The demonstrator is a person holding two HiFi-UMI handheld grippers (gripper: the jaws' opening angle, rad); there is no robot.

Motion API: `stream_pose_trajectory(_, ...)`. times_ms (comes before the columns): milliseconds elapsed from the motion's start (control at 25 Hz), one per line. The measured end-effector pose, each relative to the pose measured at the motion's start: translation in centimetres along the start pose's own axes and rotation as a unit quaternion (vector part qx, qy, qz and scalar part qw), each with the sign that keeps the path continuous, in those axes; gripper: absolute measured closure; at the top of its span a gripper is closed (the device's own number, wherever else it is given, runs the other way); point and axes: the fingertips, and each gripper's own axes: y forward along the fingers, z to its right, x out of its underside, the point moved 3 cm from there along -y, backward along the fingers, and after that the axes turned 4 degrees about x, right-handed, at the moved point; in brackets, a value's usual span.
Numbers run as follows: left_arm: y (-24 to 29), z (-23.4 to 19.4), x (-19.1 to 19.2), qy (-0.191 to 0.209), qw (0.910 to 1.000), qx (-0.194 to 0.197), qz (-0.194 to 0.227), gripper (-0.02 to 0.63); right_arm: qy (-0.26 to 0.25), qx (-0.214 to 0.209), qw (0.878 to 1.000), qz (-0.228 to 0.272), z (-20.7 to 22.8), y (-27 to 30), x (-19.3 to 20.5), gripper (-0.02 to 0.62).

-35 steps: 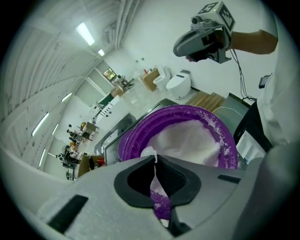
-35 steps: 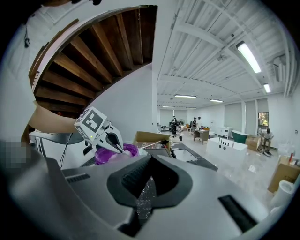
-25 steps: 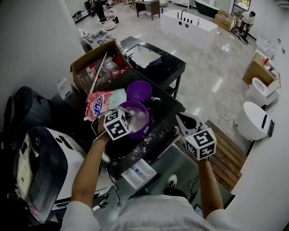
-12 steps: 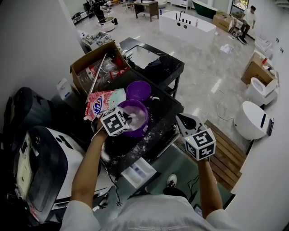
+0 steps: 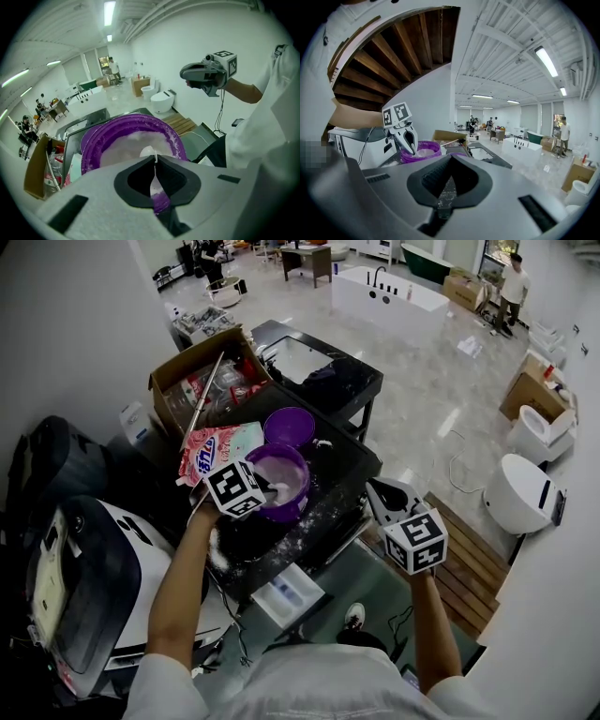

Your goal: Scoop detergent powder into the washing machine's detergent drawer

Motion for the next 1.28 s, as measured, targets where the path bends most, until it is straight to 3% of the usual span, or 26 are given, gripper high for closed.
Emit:
stream_pose_trajectory(360, -0.7, 1.3, 0.0, -0.039, 0.9960, 0.076, 0.027, 0.591, -0.004, -0.001, 1.000, 0.000, -0.9, -0.7, -0.1, 0.591)
stream_pose_trajectory(720, -2.2, 1.6, 0.9, -0.109, 0.9819, 0.111, 0.108, 0.591, -0.011, -0.002, 1.000, 0.001, -1.6, -1.0, -0.6, 0.591)
stream_pose_trajectory(1040, -3.2, 1.5, 2.1, -0.162, 0.9609, 0.120, 0.189, 0.591, -0.017, -0.012, 1.000, 0.003, -2.8, -0.5, -1.1, 0.591)
stream_pose_trajectory(1280, -4.0, 1.2, 2.6, -0.207, 0.9328, 0.120, 0.269, 0.591, -0.028, -0.026, 0.999, 0.003, -3.6, -0.1, -1.5, 0.589)
